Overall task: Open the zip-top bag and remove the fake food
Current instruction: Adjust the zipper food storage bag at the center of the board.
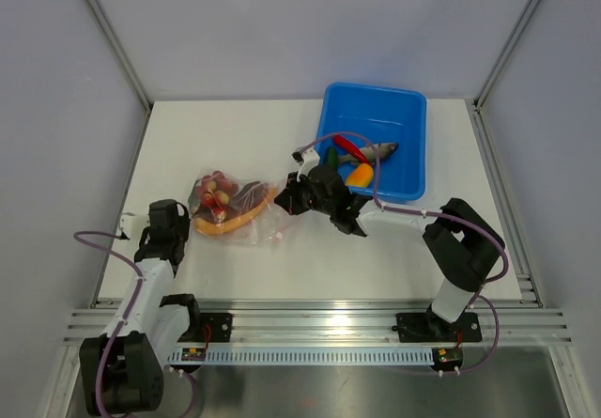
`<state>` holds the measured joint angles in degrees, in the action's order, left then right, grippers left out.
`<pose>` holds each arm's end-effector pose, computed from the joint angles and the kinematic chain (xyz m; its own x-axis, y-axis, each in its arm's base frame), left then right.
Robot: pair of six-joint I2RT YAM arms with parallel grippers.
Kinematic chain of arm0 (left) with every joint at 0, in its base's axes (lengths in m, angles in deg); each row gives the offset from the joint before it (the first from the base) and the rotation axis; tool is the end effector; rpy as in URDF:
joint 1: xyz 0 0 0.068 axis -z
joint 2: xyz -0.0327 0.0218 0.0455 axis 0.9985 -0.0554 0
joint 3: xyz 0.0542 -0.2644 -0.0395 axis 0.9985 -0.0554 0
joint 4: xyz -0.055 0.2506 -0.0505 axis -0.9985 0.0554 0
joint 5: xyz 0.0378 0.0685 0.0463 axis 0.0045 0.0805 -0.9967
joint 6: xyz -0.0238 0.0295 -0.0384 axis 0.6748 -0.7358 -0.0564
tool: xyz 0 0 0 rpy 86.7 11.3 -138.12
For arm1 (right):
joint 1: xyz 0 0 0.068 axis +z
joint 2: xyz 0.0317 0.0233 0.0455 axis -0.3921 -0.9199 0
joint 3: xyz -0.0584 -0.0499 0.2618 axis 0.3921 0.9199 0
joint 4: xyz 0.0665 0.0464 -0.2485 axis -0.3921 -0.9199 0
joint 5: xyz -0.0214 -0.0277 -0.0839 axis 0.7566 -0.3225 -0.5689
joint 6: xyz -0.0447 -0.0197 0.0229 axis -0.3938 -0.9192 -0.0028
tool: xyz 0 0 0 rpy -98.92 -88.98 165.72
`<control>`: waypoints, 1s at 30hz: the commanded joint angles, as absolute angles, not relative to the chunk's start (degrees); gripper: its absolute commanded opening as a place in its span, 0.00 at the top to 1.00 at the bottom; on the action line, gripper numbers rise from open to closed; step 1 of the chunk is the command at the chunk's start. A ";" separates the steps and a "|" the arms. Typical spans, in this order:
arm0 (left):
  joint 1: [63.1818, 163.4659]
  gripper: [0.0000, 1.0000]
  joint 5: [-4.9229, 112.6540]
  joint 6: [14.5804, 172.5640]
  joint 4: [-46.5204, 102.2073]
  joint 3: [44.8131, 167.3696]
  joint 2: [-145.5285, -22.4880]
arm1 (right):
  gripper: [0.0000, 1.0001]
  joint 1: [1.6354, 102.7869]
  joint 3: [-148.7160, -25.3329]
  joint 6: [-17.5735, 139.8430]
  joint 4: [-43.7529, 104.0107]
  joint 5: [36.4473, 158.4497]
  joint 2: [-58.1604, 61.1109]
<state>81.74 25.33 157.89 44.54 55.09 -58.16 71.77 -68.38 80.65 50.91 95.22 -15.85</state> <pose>0.1696 0.0274 0.1774 0.1601 -0.8991 -0.4073 -0.7405 0.1635 -0.6519 0.2511 0.2907 0.2179 -0.5717 0.0185 -0.8203 -0.6162 0.6504 0.4441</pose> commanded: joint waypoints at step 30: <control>82.08 1.00 15.91 161.62 41.19 50.71 -30.23 | 1.00 69.40 -70.46 86.40 48.83 90.96 -18.61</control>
<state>81.98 21.24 160.58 41.48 47.99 -32.46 70.63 -69.61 84.45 48.37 93.47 -19.53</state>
